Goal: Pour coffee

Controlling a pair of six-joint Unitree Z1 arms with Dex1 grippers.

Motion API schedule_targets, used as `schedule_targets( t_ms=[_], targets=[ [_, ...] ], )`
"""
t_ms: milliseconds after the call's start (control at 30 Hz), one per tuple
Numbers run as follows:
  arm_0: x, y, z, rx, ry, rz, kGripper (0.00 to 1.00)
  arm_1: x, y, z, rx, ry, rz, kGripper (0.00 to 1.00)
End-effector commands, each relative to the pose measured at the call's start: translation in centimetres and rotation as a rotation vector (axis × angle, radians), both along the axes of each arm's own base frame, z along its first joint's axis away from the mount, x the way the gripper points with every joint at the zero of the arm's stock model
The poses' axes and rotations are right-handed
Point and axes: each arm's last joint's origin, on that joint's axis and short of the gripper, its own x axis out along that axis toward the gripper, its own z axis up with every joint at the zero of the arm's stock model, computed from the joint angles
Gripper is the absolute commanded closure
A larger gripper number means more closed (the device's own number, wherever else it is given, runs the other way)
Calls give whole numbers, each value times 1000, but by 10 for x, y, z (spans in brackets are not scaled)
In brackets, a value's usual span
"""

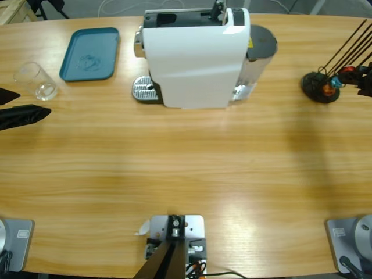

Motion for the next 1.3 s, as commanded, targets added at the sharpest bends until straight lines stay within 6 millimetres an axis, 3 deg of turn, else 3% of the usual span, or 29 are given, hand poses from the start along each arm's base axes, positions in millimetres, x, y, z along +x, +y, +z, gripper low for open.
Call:
schedule_targets(
  t_ms=[33,300,367,400,533,633,933,1233,1300],
  targets=[
    [-2,0,-13,41,20,-6,69,2,-3,-14,1,42,-7,538],
    [-2,0,-13,41,20,-6,69,3,-3,-14,-3,37,-8,550],
    [-1,0,-13,42,21,-6,69,2,-3,-13,-8,36,-6,738],
    [-1,0,-13,42,21,-6,69,3,-3,-14,-9,38,-5,784],
    [-1,0,-13,42,21,-6,69,3,-3,-14,-13,40,-7,792],
    [-1,0,-13,42,21,-6,69,3,-3,-15,-17,43,-10,906],
    [-1,-1,-13,44,21,-7,69,0,-4,-14,-22,38,-15,911],
    [-1,-1,-13,43,21,-7,69,-16,-4,0,-32,-26,-13,917],
    [-1,-1,-13,42,20,-7,69,-20,-3,5,-42,-46,-5,1000]
  ],
)
